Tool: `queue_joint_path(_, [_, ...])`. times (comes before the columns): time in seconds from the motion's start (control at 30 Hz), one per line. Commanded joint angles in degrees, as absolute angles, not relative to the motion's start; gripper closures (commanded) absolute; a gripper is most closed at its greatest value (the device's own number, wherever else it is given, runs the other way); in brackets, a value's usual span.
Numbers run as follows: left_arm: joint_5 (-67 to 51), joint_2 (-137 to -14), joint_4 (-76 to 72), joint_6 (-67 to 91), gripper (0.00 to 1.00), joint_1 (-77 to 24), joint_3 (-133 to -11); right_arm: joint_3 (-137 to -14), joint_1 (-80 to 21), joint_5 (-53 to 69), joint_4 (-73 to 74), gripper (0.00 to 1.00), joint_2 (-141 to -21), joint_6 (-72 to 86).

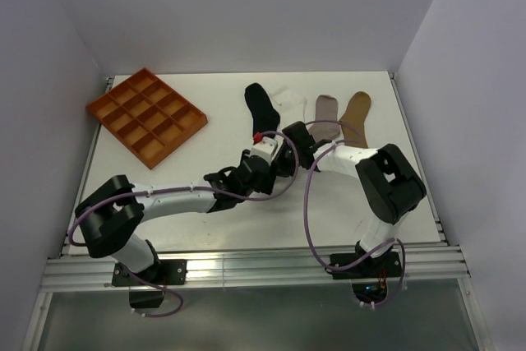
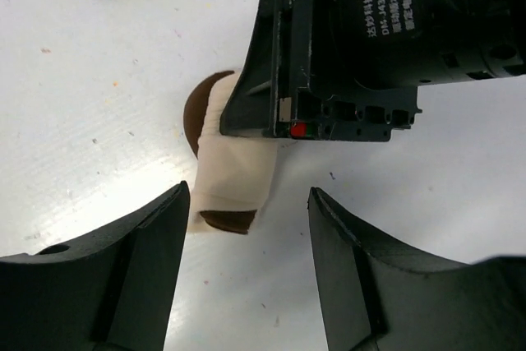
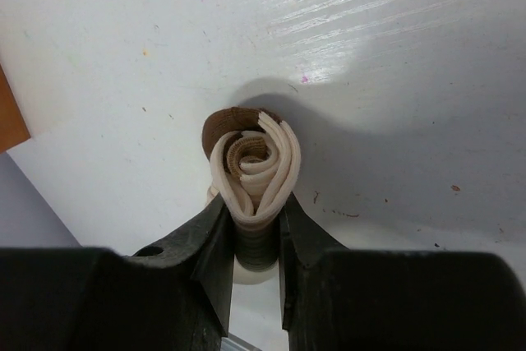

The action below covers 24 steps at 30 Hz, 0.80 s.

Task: Roll the socks
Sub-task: Roll the sock at the center of the board.

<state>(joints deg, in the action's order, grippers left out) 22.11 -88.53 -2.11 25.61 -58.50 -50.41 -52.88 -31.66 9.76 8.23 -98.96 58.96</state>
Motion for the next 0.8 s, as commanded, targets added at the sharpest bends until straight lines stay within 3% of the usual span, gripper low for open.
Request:
queue_joint_path(0.0, [31.4, -91.4, -9.2, 18.0, 0.36, -60.7, -49.6, -53.4, -31.6, 9.6, 14.5, 1.0, -101.3, 57.7])
queue_joint_path(0.4, [37.2, -102.5, -16.1, 12.3, 0.36, -64.0, -51.0, -54.2, -31.6, 12.0, 15.2, 1.0, -102.6, 57.7])
queue_joint_path(0.6, [38.4, -107.2, -10.6, 15.9, 0.38, -64.0, -53.7, -54.6, -31.6, 13.3, 15.5, 0.99, -102.5, 57.7])
queue_joint_path(0.7, [37.2, -107.9, -7.5, 19.2, 0.43, -63.9, -53.4, -54.9, -31.6, 13.4, 16.1, 0.99, -102.2, 57.3])
queue_joint_path(0.77, [35.9, -108.0, -5.7, 20.6, 0.53, -63.6, -52.9, -55.0, -31.6, 13.7, 16.0, 0.98, -102.3, 57.4])
